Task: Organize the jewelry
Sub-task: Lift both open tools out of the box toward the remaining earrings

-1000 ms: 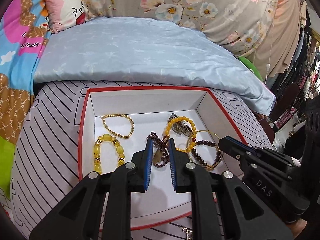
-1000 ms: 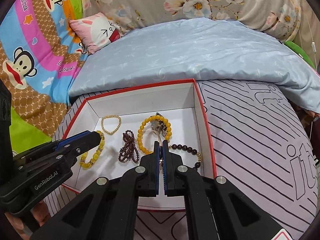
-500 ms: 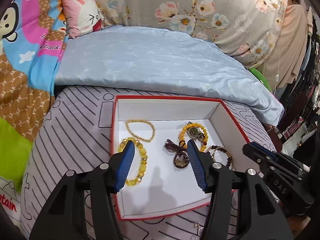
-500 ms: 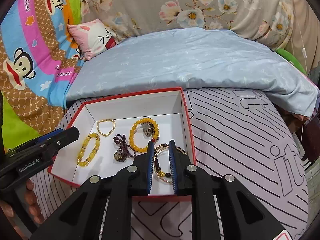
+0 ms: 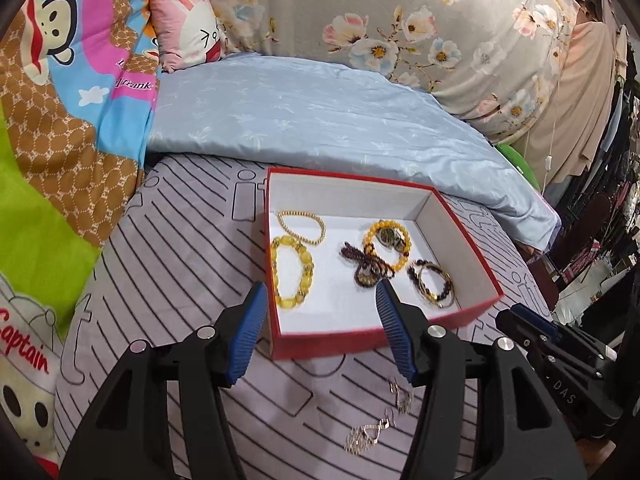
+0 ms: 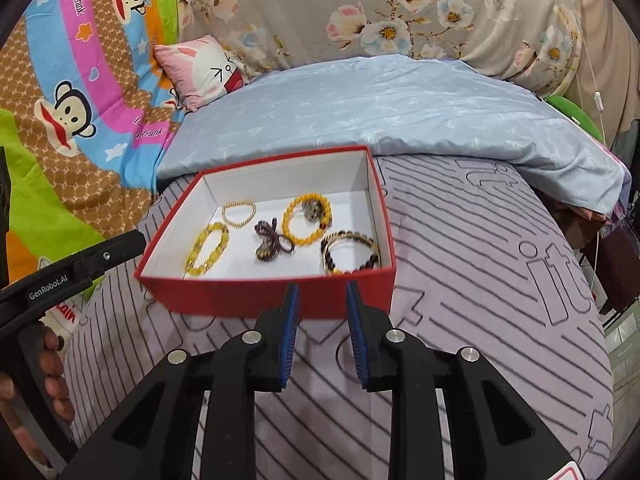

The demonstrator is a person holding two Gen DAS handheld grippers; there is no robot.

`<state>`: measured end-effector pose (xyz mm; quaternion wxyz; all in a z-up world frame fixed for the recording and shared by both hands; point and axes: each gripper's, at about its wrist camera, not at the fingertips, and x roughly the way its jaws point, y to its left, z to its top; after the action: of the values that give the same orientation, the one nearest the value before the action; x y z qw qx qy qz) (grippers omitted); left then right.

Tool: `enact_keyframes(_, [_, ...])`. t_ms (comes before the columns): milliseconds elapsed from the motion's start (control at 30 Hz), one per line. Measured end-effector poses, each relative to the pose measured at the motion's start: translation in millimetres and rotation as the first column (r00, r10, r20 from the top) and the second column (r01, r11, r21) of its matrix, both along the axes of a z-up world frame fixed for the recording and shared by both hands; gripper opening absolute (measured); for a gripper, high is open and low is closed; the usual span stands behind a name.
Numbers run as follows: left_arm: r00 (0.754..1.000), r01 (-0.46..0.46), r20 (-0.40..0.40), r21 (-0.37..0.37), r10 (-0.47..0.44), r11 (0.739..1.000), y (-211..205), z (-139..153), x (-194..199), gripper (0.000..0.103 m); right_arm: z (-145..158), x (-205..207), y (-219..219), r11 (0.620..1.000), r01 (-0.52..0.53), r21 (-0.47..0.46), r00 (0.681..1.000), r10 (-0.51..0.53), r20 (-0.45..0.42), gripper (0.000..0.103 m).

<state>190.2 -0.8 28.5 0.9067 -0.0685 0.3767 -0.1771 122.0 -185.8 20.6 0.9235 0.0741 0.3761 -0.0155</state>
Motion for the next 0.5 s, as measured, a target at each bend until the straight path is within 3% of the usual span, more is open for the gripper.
enact_keyframes(500, [0.987,0.084,-0.136,0.017,-0.081,0.996,-13.7,-50.4,-62.3,0.054,-31.1,-62.1,11.4,0.999,-0.01,0.044,0.995,0.014,-0.096,0.024])
